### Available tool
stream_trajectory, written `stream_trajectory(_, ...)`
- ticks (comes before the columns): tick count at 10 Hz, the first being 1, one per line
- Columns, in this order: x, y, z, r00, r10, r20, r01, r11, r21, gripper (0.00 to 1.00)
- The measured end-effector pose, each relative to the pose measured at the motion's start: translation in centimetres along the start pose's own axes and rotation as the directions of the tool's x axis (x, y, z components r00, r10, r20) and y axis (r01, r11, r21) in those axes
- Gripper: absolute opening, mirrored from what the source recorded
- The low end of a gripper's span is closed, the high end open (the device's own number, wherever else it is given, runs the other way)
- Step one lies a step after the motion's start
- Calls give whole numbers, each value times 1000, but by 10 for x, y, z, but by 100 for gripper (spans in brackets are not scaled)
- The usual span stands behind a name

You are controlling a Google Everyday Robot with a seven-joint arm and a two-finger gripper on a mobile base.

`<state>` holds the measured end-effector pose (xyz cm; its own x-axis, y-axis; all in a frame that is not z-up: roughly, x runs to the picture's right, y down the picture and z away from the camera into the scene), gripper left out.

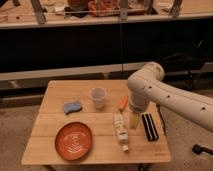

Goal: Move the arm in a circular motion

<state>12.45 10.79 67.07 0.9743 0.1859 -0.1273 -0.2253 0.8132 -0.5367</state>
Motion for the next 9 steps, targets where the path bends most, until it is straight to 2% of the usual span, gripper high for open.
stream_trajectory(3,-50,-4,-9,995,-93,35,92,995,26,80)
stream_trajectory(5,-68,-10,-14,989,-142,49,140,989,41,80)
stream_trajectory(9,-109,-35,-15,963,-259,75,253,964,78,80)
